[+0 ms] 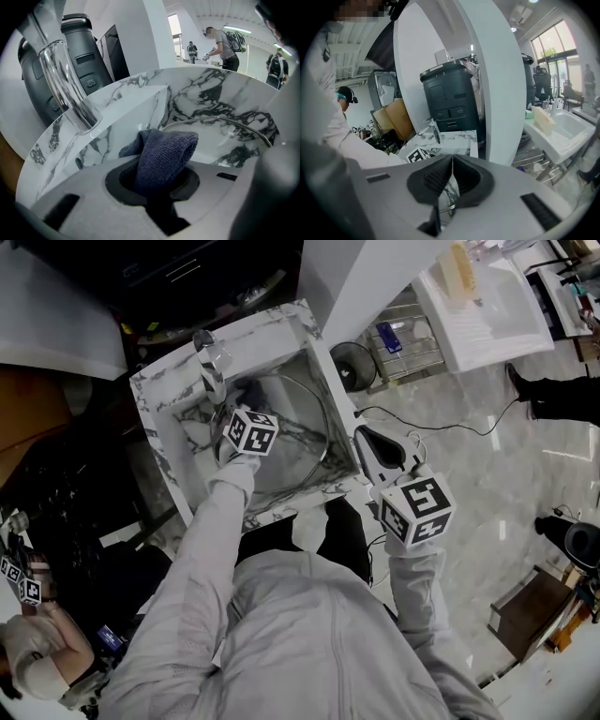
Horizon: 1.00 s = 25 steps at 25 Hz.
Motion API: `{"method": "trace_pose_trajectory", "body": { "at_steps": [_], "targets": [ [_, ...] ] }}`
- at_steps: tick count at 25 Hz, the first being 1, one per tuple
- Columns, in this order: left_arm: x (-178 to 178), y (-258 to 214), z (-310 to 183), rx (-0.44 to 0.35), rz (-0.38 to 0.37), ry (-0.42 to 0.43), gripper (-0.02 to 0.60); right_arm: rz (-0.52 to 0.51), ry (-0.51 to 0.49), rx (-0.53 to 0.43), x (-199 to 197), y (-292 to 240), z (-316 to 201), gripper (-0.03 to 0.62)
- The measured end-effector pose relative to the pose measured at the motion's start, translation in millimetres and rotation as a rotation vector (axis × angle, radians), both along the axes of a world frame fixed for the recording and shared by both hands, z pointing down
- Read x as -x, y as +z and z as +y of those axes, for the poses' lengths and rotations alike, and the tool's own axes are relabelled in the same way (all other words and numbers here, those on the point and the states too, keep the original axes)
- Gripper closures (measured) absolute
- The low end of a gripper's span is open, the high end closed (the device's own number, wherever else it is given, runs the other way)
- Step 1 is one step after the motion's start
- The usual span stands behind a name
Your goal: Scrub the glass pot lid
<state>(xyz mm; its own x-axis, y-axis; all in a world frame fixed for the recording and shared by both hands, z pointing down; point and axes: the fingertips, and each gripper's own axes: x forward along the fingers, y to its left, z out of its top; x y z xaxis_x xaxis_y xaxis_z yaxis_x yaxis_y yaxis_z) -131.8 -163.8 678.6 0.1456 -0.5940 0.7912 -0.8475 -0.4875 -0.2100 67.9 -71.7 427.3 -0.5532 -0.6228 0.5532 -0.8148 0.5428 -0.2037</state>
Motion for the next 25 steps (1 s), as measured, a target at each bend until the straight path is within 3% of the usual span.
{"method": "trace_pose_trajectory", "body": {
  "at_steps": [25],
  "targets": [
    [-84.9,-1.2,2.6,0.031,0.048,0.198,0.505,-0.003,0.041,0.029,-10.8,9.7,16.4,0.563]
  ]
}}
